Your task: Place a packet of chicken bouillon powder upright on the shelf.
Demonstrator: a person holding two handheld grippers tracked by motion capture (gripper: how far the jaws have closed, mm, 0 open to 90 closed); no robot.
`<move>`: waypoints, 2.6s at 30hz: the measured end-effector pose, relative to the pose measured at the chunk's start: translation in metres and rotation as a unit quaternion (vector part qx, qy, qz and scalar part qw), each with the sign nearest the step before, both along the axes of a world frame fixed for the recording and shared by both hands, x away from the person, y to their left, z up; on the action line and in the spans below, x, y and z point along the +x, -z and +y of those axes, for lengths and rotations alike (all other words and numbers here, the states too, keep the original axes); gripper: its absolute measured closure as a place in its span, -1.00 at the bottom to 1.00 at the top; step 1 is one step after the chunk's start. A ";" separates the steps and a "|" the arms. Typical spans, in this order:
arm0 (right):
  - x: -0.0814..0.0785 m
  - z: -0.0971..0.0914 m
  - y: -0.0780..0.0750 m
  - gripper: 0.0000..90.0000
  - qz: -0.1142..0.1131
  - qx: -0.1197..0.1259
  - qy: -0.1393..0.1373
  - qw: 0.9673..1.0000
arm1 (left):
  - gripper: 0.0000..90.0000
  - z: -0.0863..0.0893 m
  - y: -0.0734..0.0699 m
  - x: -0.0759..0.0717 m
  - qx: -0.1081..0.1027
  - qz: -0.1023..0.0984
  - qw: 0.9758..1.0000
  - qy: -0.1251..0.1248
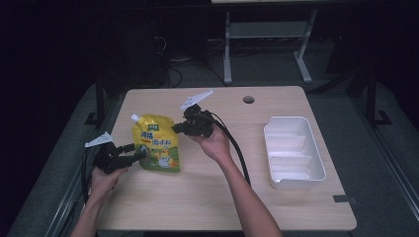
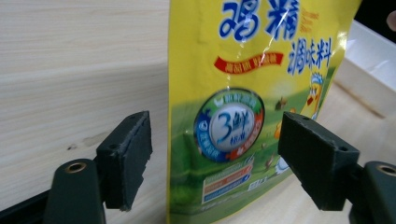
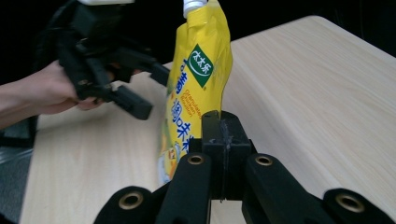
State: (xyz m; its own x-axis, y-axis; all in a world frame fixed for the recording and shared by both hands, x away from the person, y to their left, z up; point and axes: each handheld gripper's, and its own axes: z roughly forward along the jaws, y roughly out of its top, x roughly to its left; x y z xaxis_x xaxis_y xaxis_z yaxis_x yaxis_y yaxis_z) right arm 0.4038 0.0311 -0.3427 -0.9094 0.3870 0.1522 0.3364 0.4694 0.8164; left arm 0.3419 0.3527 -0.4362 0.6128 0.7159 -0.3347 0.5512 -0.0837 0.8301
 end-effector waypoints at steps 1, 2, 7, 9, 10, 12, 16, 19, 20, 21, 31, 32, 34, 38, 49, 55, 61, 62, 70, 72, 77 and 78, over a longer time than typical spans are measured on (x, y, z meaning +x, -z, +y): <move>-0.004 0.000 -0.002 1.00 -0.003 0.000 -0.004 1.000 | -0.40 0.001 -0.001 0.000 -0.008 -0.002 1.000 0.010; -0.007 0.001 -0.003 1.00 -0.009 0.000 -0.010 1.000 | -0.39 0.002 -0.001 0.000 -0.011 -0.002 1.000 0.012; -0.022 0.002 -0.006 1.00 -0.021 0.000 -0.033 0.999 | -0.33 0.005 -0.001 0.000 -0.024 0.001 0.999 0.024; -0.023 0.001 -0.006 1.00 -0.021 0.001 -0.037 0.999 | -0.31 0.005 -0.001 -0.001 -0.028 0.000 0.999 0.030; -0.026 0.001 -0.005 1.00 -0.023 -0.001 -0.040 0.999 | -0.21 0.004 -0.002 -0.002 -0.027 -0.004 0.999 0.040; -0.027 0.000 -0.003 1.00 -0.020 0.001 -0.041 0.999 | -0.12 0.004 -0.002 -0.003 -0.021 -0.009 0.999 0.048; -0.027 -0.005 0.001 1.00 -0.014 0.007 -0.039 0.999 | 0.07 0.007 -0.002 -0.005 -0.021 -0.013 0.998 0.058; -0.026 -0.007 0.002 1.00 -0.009 0.012 -0.040 0.999 | 0.16 0.008 -0.002 -0.006 -0.020 -0.014 0.998 0.062; -0.027 -0.008 0.002 1.00 -0.009 0.013 -0.041 0.999 | 0.29 0.008 -0.003 -0.007 -0.016 -0.018 0.998 0.066; -0.027 -0.008 0.002 1.00 -0.009 0.013 -0.041 0.999 | 0.35 0.008 -0.003 -0.007 -0.016 -0.018 0.998 0.066; -0.033 -0.026 0.002 1.00 -0.004 0.012 -0.045 0.999 | 0.77 0.002 -0.005 -0.013 -0.004 -0.030 0.990 0.140; -0.033 -0.026 0.002 1.00 -0.004 0.012 -0.045 0.999 | 0.77 0.001 -0.005 -0.014 -0.003 -0.031 0.989 0.146; -0.033 -0.030 0.002 0.99 -0.001 0.014 -0.049 0.999 | 0.81 -0.002 -0.005 -0.015 0.001 -0.034 0.987 0.159; -0.029 -0.038 0.004 0.86 0.014 0.025 -0.055 0.998 | 0.87 -0.007 -0.007 -0.018 0.007 -0.039 0.982 0.183; -0.010 -0.035 0.021 0.33 0.049 0.026 -0.044 0.997 | 0.93 -0.011 -0.010 -0.021 0.009 -0.049 0.977 0.206; -0.003 -0.030 0.027 0.33 0.065 0.042 -0.052 0.996 | 0.95 -0.015 -0.010 -0.022 0.016 -0.052 0.975 0.216; -0.002 -0.019 0.028 0.40 0.067 0.039 -0.072 0.994 | 0.96 -0.017 -0.011 -0.023 0.020 -0.055 0.974 0.221; -0.003 -0.018 0.028 0.43 0.068 0.038 -0.078 0.994 | 0.96 -0.017 -0.011 -0.023 0.020 -0.055 0.974 0.221; -0.010 -0.018 0.025 0.83 0.068 0.021 -0.108 0.992 | 0.94 -0.016 -0.011 -0.022 0.022 -0.056 0.976 0.209; -0.013 -0.019 0.024 0.94 0.067 0.014 -0.114 0.991 | 0.92 -0.015 -0.011 -0.022 0.022 -0.058 0.978 0.202; -0.019 -0.020 0.019 0.99 0.064 0.012 -0.123 0.990 | 0.74 -0.014 -0.011 -0.021 0.026 -0.060 0.979 0.192; -0.020 -0.020 0.018 0.99 0.062 0.014 -0.124 0.990 | 0.70 -0.014 -0.011 -0.021 0.025 -0.059 0.980 0.189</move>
State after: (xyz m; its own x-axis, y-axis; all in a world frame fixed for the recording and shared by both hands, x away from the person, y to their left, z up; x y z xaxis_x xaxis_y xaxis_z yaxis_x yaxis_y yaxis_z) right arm 0.3838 0.0108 -0.3610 -0.9498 0.1475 0.2758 0.3114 0.5285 0.7897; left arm 0.3206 0.3388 -0.4251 0.8694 0.4447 -0.2155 0.3732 -0.3052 0.8761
